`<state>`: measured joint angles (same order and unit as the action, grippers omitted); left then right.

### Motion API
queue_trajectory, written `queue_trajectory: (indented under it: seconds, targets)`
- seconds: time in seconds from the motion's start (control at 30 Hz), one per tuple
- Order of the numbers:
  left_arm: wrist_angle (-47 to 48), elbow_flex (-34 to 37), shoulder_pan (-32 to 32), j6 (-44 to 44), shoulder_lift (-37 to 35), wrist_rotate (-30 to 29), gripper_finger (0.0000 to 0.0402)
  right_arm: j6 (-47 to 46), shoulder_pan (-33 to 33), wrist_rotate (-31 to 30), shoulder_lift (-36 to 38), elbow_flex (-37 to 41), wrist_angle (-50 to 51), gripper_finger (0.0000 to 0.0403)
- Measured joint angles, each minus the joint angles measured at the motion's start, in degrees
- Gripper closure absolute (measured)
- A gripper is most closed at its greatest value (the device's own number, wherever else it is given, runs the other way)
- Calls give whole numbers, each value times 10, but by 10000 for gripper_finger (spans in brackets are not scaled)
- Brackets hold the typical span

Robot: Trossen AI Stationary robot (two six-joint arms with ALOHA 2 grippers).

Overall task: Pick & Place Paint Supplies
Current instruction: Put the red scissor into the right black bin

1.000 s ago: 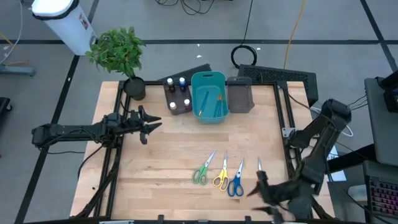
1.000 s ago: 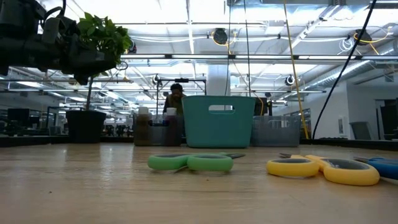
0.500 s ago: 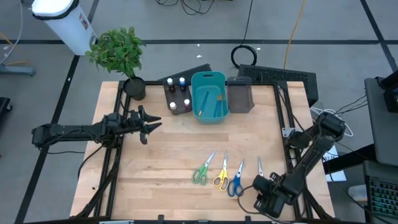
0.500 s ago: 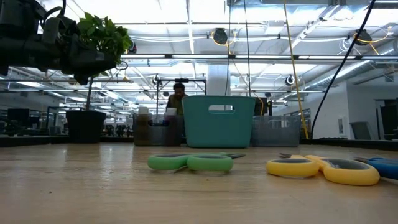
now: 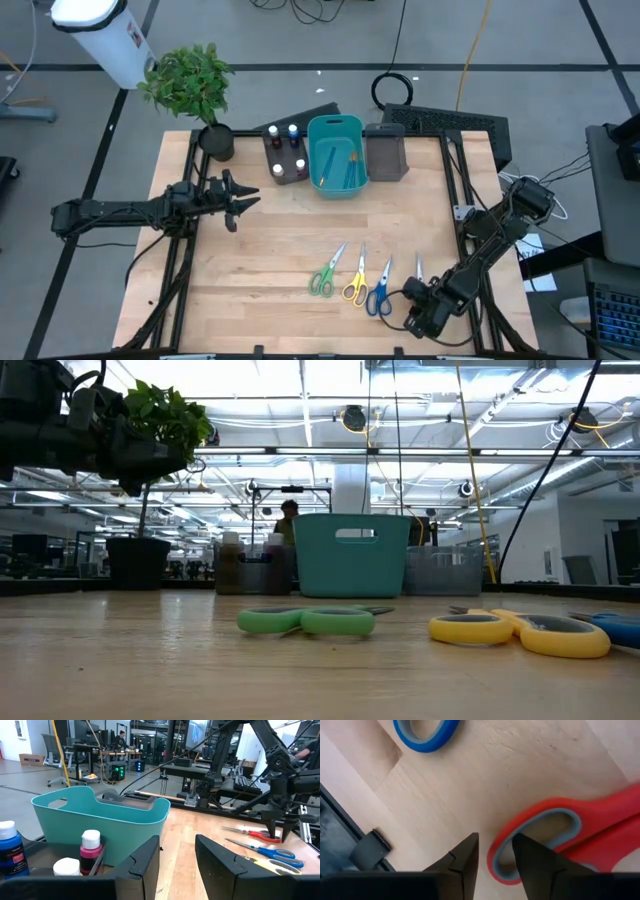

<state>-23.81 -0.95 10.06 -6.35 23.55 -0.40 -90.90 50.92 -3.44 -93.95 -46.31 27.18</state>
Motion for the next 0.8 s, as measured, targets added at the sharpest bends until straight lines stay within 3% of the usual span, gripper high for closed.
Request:
queue_trajectory:
  seconds: [0.2,0.4,0.5,0.8]
  targets:
    - [0,0,0,0,0,0,270,49,-36,-23,-1,3,44,324]
    - [0,0,0,0,0,0,270,69,-39,-53,-1,3,49,390]
    - [0,0,0,0,0,0,270,70,-39,-74,3,-2,64,391]
    - [0,0,0,1,0,1,270,72,-32,-223,76,-51,171,400]
